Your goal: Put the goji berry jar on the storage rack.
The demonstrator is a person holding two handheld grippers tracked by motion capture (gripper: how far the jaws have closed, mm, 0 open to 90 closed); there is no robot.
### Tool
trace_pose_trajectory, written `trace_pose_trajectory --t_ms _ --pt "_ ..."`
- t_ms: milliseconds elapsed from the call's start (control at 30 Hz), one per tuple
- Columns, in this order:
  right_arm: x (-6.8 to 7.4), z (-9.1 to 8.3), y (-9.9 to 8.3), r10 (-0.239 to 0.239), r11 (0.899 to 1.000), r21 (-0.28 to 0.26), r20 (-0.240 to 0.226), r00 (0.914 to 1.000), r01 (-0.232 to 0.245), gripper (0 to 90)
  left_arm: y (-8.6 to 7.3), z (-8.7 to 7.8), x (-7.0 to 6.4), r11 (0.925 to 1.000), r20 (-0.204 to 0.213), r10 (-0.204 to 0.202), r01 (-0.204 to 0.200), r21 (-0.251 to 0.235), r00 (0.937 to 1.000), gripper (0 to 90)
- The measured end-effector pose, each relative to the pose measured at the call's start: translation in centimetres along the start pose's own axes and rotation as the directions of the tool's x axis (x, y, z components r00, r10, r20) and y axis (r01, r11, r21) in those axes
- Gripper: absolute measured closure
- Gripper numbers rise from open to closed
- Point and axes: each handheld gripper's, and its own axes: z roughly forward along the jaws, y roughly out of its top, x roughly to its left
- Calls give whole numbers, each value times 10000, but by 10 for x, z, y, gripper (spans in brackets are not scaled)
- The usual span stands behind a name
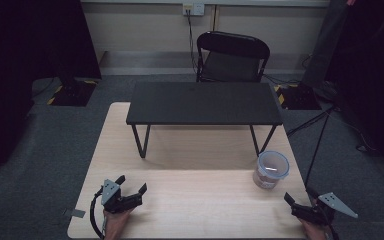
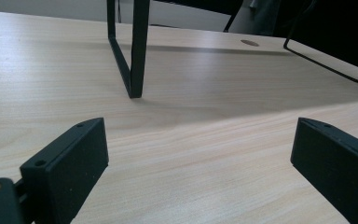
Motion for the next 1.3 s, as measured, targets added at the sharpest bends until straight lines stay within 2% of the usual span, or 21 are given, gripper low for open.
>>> trace_pose_trajectory --t_ms 433,700,800,867,933,967,1000,1133,1300 --pt "-1 -2 -3 -66 9998 -191 -86 9999 65 0 0 0 0 10000 -10 6 -7 -27 10000 30" --pt "-1 -4 -8 -257 9985 -485 -196 9995 248 0 -1 0 0 10000 -8 -32 32 -36 10000 30" --pt "2 -4 -5 -494 9977 -465 -226 9985 484 0 -1 0 0 10000 -3 -58 58 -55 10000 30" --pt "6 -4 -2 -687 9960 -592 -276 9973 669 0 -1 0 0 9999 -3 -73 73 -69 10000 31" --pt "12 -2 1 -696 9941 -856 -349 9970 664 0 -2 -1 0 9999 -16 -86 86 -107 10000 31" --pt "12 -2 1 -696 9941 -856 -349 9970 664 0 -2 -1 0 9999 -16 -86 86 -107 10000 31" --pt "19 3 3 -747 9944 -779 -337 9966 719 0 -2 -1 0 9999 -15 -88 87 -111 10000 31" --pt "29 12 0 -942 9933 -696 -186 9954 927 0 -2 -1 0 9999 -16 -95 95 -138 10000 31" --pt "43 29 0 -584 9946 -857 123 9982 592 0 -3 -1 0 9997 -20 -158 158 -163 9999 31"
